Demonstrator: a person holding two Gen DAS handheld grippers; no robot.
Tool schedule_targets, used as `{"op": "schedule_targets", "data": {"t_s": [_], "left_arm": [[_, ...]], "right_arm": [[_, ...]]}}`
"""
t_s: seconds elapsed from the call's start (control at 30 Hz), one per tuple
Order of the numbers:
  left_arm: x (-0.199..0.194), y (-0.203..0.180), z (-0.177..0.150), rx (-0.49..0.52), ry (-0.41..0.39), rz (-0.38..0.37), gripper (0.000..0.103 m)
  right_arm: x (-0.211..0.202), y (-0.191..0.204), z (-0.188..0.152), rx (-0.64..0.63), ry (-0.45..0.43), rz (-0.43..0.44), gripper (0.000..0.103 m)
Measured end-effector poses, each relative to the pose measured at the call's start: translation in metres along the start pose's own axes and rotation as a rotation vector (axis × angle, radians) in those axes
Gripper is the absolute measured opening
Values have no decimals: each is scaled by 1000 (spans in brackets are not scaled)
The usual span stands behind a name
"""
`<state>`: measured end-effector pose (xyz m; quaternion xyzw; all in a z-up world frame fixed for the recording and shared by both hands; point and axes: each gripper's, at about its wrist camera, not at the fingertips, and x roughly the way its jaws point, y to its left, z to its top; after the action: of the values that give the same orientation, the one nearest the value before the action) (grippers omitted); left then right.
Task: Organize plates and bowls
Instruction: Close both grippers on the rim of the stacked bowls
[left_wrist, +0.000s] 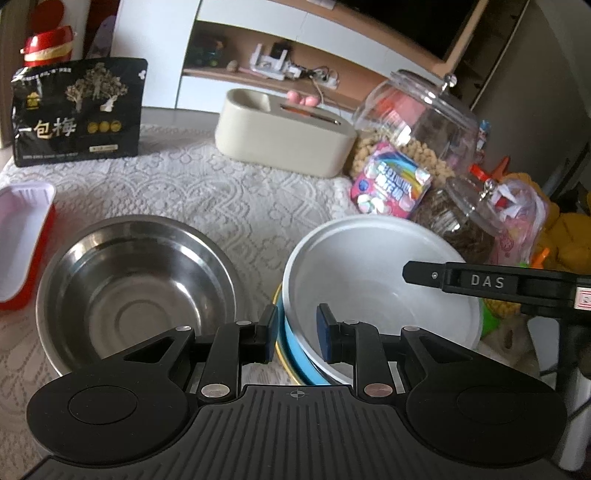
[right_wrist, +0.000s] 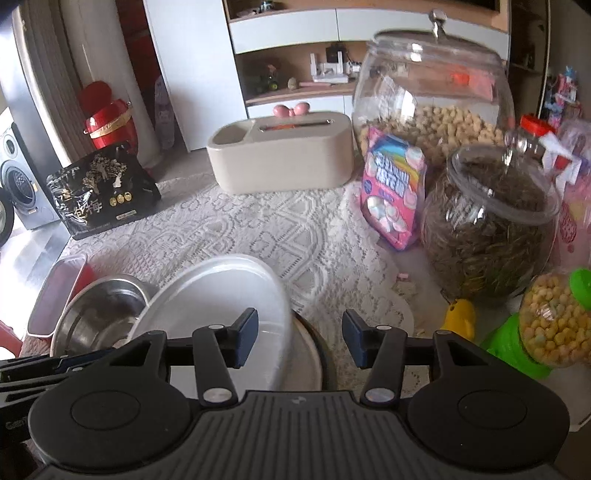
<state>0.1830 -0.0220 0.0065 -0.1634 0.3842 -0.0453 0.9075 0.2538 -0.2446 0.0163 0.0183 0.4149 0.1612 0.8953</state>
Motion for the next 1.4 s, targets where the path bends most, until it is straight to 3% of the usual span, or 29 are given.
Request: {"op": "schedule_targets", "data": {"t_s": [0.13, 0.3, 0.53, 1.0, 1.13, 1.4], "left_arm": [[-6, 3, 1, -11, -13, -37, 25], [-15, 22, 11, -98, -50, -103, 25], [-1, 22, 8, -120, -25, -51, 27], [1, 3, 0, -22, -1, 10, 27], [2, 1, 4, -14, 38, 15, 28], [17, 2, 18, 14, 192, -10, 32]], "right_arm": [[13, -19, -7, 60, 14, 43, 51], [14, -35, -8, 161, 45, 115, 51], [12, -32, -14, 148, 51, 131, 51], [29, -25, -30, 110, 140, 110, 51], [33, -26, -31, 114, 158, 109, 51], [35, -34, -35, 147, 182, 158, 51]]}}
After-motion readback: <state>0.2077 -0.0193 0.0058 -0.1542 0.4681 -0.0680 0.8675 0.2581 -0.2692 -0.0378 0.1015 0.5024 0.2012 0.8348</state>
